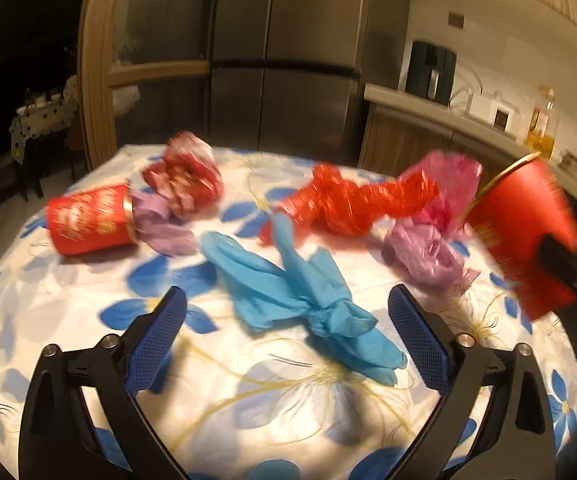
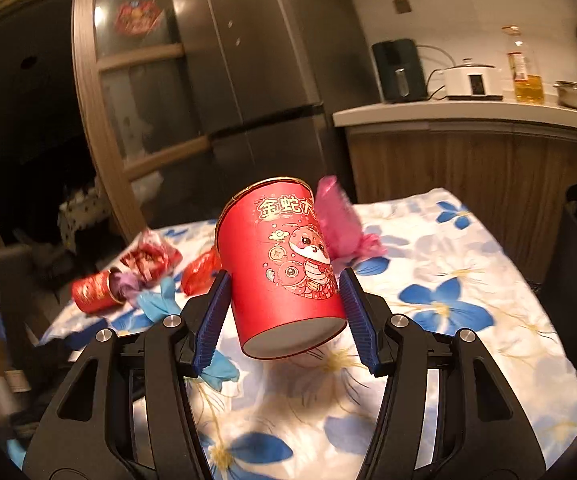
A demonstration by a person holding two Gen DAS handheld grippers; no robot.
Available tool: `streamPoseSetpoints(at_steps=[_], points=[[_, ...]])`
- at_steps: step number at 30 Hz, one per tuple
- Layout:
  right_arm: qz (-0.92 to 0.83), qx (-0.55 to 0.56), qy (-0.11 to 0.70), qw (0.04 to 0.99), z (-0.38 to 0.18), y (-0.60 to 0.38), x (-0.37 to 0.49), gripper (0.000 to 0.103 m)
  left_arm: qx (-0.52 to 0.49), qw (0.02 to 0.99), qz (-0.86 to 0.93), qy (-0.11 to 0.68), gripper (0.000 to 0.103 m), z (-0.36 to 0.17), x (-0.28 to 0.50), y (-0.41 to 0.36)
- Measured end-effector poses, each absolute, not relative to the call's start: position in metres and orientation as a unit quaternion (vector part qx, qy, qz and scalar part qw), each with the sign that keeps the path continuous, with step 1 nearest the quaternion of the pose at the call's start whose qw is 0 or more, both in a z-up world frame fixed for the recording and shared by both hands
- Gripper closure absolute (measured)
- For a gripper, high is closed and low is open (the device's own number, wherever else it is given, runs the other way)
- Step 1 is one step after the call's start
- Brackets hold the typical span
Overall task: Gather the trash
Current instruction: 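Close the right gripper on the red paper cup and lift it, then grasp the blue glove with the left gripper while the right holds the red cup, then carry the blue glove and red cup with both grippers over the black bin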
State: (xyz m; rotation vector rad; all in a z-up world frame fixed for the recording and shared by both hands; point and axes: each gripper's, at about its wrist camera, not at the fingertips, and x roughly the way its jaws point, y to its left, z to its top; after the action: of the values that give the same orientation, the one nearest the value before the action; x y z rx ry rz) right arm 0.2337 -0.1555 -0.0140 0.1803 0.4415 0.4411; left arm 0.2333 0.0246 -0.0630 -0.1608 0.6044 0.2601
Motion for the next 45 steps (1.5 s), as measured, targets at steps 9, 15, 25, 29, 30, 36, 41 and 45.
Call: streamPoseSetpoints(at_steps=[9,15,25,29,30,36,41,45], points=[[0.201,0.105,0.203,0.952,-0.005,-0.188,0.208,0.048,-0.051,0.922,0.136,0.360,0.055,-0.088,0.257,0.013],[0.189,0.111,0.204,0.954,-0.005,-0.202,0.199,0.048,-0.042,0.921,0.126,0.365,0.085,-0.090,0.259,0.009],[0.168,0.115,0.188,0.961,0.003,-0.224,0.185,0.048,-0.060,0.935,0.100,0.335,0.093,-0.069,0.243,-0.003],[0.157,0.120,0.178,0.964,0.007,-0.237,0.180,0.048,-0.053,0.942,0.081,0.321,0.093,-0.056,0.240,-0.019],[0.154,0.122,0.176,0.965,0.007,-0.241,0.179,0.048,-0.050,0.945,0.076,0.315,0.093,-0.051,0.238,-0.024],[0.133,0.134,0.163,0.968,0.012,-0.265,0.174,0.048,-0.035,0.959,0.044,0.279,0.094,-0.023,0.229,-0.055],[0.111,0.140,0.152,0.972,0.017,-0.288,0.172,0.048,-0.021,0.966,0.012,0.256,0.094,-0.004,0.230,-0.085],[0.084,0.145,0.139,0.976,0.023,-0.311,0.171,0.048,-0.007,0.970,-0.026,0.241,0.094,0.009,0.235,-0.120]])
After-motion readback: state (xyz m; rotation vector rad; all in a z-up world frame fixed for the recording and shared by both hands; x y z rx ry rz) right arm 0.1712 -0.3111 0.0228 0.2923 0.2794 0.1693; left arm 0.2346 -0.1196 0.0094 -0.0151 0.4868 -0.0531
